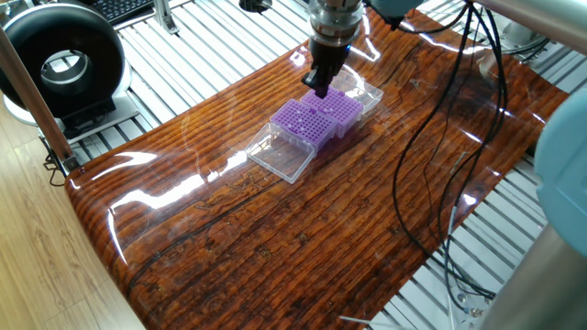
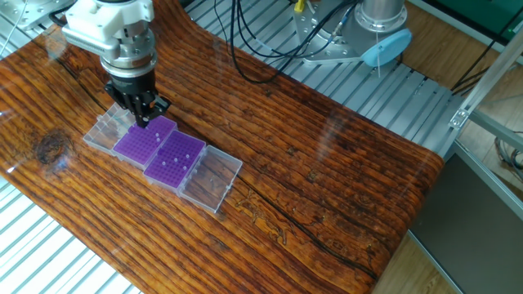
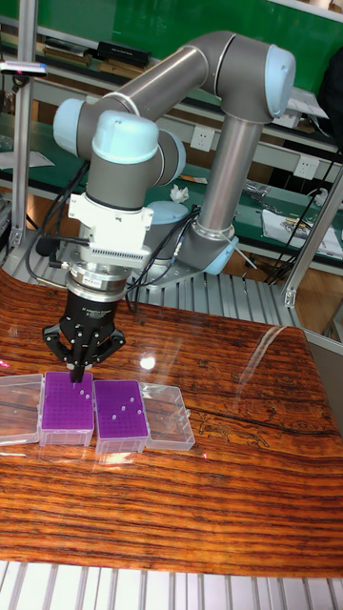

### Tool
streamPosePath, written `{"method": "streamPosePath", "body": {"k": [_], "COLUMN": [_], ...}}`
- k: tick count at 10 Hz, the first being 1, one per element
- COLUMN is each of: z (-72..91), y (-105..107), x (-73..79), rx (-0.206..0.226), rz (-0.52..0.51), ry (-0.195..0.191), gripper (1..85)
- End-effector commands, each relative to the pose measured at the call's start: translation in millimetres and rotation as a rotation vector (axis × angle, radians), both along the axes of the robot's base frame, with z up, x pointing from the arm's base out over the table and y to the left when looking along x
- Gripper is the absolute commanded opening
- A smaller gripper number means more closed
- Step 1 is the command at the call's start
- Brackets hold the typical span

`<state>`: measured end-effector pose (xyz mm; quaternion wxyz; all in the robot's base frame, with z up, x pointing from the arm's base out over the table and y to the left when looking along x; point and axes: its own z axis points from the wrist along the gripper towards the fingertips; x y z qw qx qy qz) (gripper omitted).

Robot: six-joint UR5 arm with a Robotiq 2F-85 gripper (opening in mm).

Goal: Transfer all small pipette tips from one holder to another

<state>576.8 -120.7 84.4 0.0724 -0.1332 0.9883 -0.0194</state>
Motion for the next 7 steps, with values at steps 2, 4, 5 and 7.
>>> {"method": "streamPosePath", "body": {"k": [2,4,5,7], "z": [-5.7,-6.6,-7.5,-10.2], "y": [1.2,1.3,0.9,0.7], "x": [-1.0,-0.9,-0.4,0.3], "rx": [0.019,0.020,0.021,0.024], "rz": [-0.011,-0.011,-0.006,-0.003], "ry": [-0.022,-0.025,-0.030,-0.036], "gripper": [1.3,1.3,1.3,1.3]}}
